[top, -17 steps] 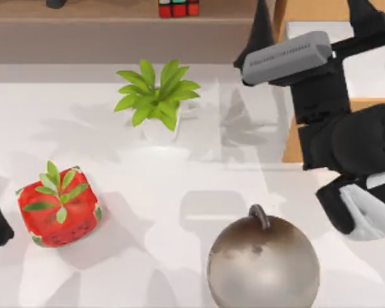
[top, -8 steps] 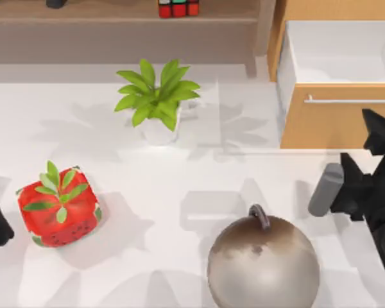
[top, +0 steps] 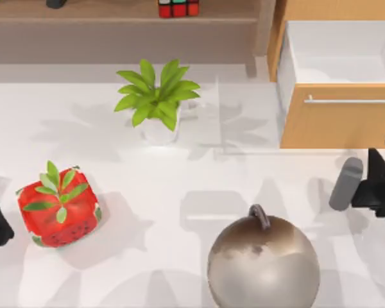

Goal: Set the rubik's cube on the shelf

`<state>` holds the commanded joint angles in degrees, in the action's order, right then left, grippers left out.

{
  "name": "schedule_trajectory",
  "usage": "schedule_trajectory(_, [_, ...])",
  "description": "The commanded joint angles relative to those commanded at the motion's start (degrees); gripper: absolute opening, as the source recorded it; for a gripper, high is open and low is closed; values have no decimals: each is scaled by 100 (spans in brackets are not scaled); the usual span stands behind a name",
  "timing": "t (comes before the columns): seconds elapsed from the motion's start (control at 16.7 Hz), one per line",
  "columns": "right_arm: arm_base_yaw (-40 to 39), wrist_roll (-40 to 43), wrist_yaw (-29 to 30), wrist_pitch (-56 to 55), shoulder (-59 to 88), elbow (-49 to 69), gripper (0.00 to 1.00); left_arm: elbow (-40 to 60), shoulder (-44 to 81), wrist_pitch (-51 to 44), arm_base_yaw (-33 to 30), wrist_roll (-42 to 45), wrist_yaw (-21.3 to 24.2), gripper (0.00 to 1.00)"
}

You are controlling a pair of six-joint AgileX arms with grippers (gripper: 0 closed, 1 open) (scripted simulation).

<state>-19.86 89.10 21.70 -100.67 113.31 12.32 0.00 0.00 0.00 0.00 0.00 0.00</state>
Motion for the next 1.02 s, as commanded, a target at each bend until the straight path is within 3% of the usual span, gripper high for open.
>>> schedule_trajectory(1.02, [220,2,-218,442,94,539,100,0,0,0,0,0,0,100])
